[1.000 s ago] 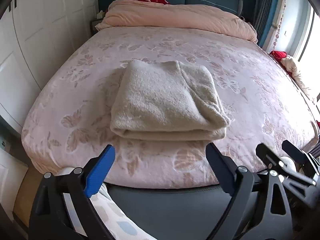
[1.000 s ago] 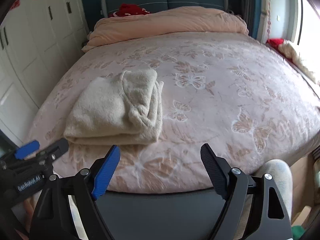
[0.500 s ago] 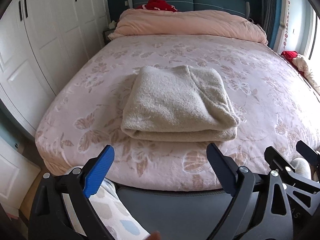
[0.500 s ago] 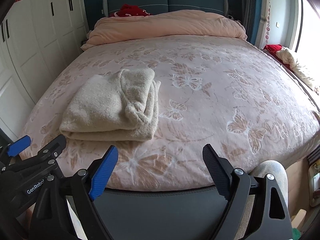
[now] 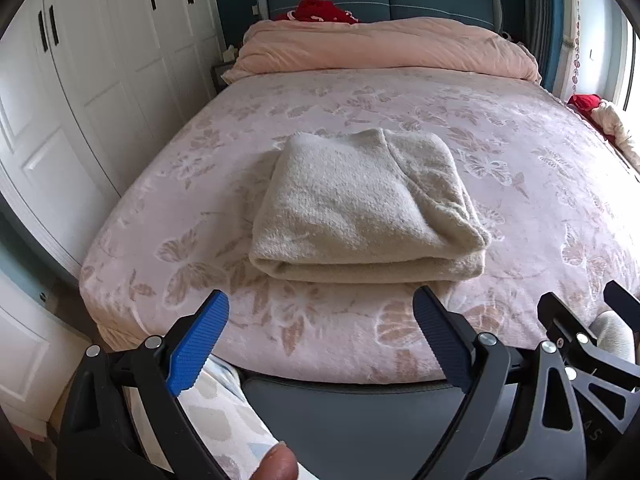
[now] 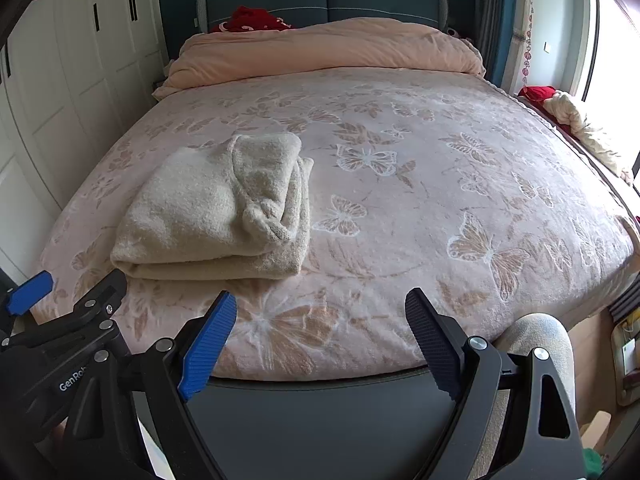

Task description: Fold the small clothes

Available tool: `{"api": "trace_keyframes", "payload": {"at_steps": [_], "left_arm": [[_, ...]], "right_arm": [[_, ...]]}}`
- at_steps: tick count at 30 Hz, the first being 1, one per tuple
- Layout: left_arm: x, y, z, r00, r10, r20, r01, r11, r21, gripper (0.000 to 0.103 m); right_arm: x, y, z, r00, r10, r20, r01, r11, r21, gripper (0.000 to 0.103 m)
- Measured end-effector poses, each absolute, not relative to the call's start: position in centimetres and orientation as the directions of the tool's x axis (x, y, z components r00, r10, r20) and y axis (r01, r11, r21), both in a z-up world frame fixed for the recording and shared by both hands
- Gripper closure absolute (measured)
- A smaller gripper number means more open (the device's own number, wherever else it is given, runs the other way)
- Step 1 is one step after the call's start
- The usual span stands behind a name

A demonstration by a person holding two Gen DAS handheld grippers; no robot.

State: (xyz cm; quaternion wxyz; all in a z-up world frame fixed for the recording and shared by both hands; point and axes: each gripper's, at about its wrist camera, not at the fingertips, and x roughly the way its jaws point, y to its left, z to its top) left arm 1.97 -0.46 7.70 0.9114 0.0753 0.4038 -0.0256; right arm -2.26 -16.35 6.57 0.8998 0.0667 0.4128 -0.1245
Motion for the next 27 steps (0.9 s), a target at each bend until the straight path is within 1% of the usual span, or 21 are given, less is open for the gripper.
{"api": "trace_keyframes", "payload": {"at_steps": [5, 16, 27], "left_arm": [[2.1, -0.3, 7.6, 0.658, 0.002, -0.753, 0.103, 0.99, 0.092, 0.012], [2.0, -0.3, 7.4, 0.656, 0.009, -0.754, 0.104, 0.989, 0.103, 0.012], [2.5, 0.4, 5.9, 0.63, 0.017, -0.776, 0.1, 0.99, 0.102, 0.012]], "right_arm": [[-2.4, -16.0, 6.6, 0.632, -0.173, -0.756, 0.288, 0.957, 0.022, 0.019], [-2.4, -16.0, 6.3, 0.622, -0.168, -0.765, 0.292, 0.956, 0.028, 0.019], [-1.9, -15.3, 5.2, 0.594, -0.172, -0.785, 0.288, 0.958, 0.008, 0.019]]}}
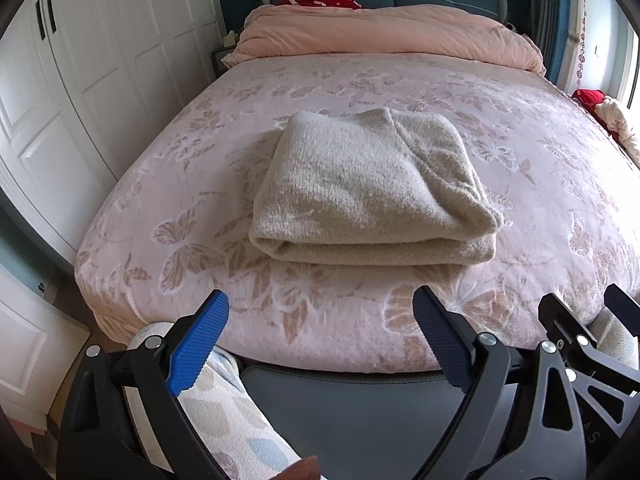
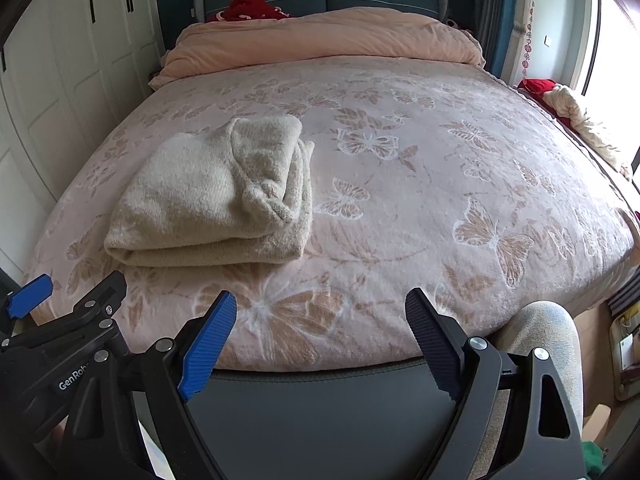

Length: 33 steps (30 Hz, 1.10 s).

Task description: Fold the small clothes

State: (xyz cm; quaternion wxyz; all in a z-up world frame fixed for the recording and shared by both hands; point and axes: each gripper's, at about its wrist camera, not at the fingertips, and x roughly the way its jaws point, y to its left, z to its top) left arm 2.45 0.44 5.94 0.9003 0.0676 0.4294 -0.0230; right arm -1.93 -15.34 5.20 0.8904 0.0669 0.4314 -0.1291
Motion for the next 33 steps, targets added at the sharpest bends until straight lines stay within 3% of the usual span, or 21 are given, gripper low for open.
{"api": "trace_keyframes", "payload": {"at_steps": [33], "left_arm": [[2.9, 0.9, 4.2, 0.612, 0.036, -0.79, 0.089, 0.99, 0.113, 0.011]], "right_arm": [[-1.4, -14.8, 3.5, 0.551, -0.178, -0.815, 0.296, 0.955, -0.008, 0.019]]}}
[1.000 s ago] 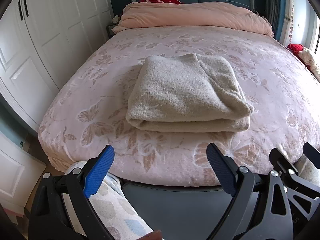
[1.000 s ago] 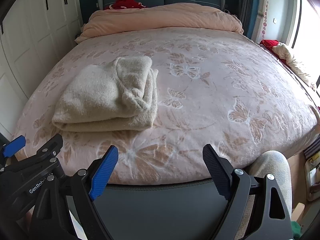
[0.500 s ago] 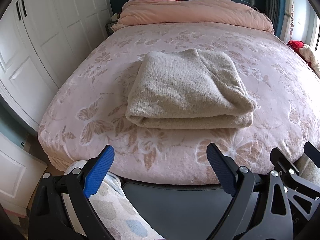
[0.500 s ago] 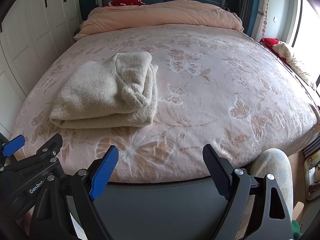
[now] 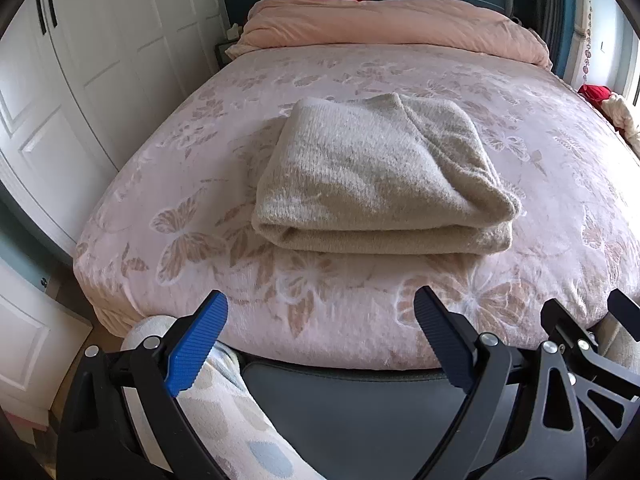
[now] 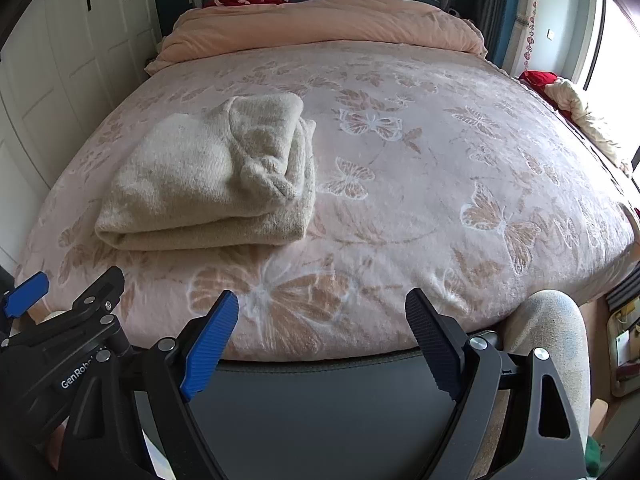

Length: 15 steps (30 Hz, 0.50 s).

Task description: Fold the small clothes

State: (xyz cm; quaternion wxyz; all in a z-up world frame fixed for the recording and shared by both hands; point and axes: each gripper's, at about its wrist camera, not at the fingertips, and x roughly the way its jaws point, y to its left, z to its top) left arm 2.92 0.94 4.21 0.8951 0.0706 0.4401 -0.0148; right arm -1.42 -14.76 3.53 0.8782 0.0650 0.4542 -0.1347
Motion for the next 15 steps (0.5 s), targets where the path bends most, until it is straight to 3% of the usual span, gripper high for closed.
{"api": "trace_keyframes", "payload": {"at_steps": [15], "left_arm": [[2.79, 0.98, 4.01, 0.619, 0.042, -0.784, 0.087, 0.989, 0.121, 0.012]], "right_arm": [[-1.35, -14.65, 3.41, 0.548, -0.179, -0.817, 0.297, 0.955, -0.01, 0.019]]}}
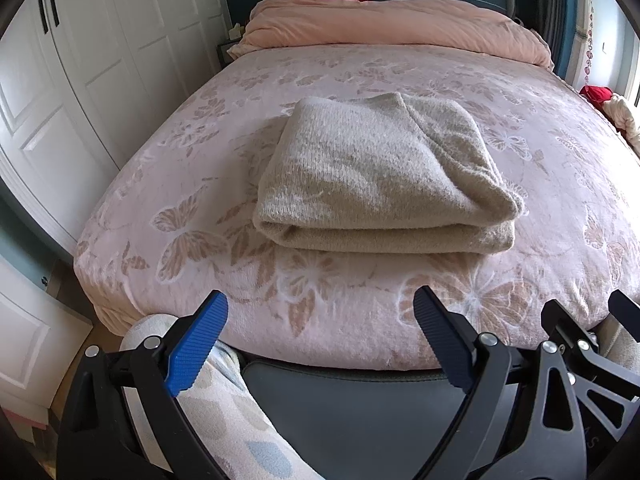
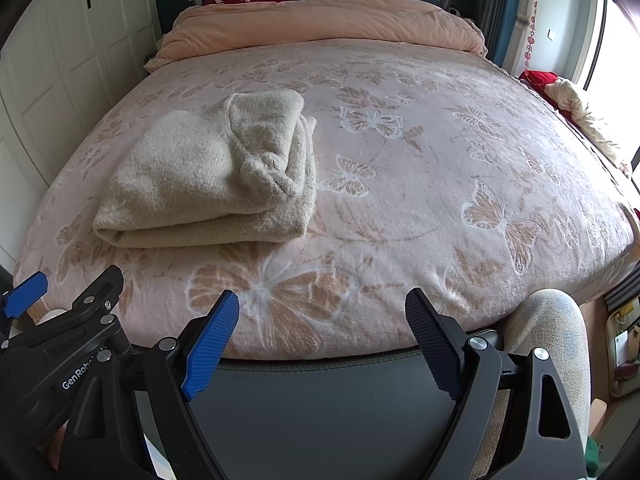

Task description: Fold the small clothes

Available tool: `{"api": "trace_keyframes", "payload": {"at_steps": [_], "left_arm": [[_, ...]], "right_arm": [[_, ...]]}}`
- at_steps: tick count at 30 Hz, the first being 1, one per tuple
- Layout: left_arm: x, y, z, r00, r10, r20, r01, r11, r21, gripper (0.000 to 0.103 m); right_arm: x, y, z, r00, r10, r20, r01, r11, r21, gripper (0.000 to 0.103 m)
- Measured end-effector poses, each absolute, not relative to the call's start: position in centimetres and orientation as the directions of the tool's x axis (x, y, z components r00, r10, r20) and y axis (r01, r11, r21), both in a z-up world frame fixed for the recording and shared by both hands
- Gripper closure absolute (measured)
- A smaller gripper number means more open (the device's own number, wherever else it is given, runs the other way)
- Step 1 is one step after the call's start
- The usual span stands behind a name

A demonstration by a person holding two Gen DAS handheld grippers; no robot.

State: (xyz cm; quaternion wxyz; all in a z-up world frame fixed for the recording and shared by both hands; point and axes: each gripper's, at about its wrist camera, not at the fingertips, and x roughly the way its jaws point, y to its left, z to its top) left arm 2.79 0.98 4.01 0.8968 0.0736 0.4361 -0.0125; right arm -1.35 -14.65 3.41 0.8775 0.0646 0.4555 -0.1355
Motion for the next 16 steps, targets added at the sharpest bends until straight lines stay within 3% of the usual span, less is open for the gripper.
{"api": "trace_keyframes", "payload": {"at_steps": [16], "left_arm": [[2.53, 0.49, 4.12, 0.625, 0.046, -0.779, 0.083, 0.989, 0.125, 0.017]], "right_arm": [[-1.35, -14.56, 3.42, 0.547, -0.185, -0.816, 0.303, 0.953, -0.013, 0.022]]}}
